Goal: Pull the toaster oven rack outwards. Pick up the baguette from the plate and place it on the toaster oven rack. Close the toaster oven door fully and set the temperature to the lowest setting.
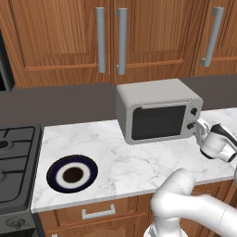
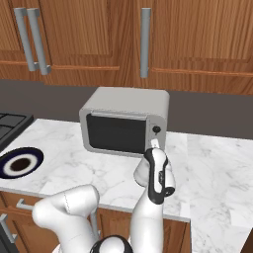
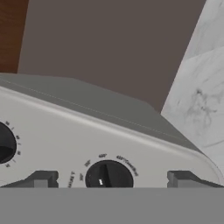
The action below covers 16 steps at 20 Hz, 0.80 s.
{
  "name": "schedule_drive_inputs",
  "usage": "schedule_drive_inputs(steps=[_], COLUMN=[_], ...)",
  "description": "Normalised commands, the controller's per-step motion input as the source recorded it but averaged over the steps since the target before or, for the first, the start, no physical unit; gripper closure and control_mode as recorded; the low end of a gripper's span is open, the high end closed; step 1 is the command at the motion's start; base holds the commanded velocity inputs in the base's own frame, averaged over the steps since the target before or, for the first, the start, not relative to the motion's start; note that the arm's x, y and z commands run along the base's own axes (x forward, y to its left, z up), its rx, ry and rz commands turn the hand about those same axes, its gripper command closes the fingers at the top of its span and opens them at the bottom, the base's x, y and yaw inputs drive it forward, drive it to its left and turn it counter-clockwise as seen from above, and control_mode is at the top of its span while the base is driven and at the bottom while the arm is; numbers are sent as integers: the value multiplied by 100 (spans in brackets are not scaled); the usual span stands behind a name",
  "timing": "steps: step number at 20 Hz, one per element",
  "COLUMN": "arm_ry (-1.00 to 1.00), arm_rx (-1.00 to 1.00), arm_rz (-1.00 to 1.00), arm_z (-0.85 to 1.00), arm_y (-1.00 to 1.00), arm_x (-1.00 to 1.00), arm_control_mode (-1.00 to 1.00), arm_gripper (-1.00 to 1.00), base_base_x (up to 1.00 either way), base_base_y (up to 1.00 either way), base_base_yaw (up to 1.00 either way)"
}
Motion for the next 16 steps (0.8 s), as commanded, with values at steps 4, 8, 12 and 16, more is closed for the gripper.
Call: schedule_drive_inputs(steps=[4, 8, 12, 16], arm_ry=[0, 0, 0, 0], arm_rx=[0, 0, 0, 0], arm_rz=[0, 0, 0, 0], arm_z=[0, -1, 0, 0], arm_y=[0, 4, 10, 10], arm_x=[0, -2, -4, -2], arm_control_mode=[-100, -100, -100, -100], arm_gripper=[-100, -100, -100, -100], base_base_x=[0, 0, 0, 0], base_base_y=[0, 0, 0, 0], base_base_yaw=[0, 0, 0, 0])
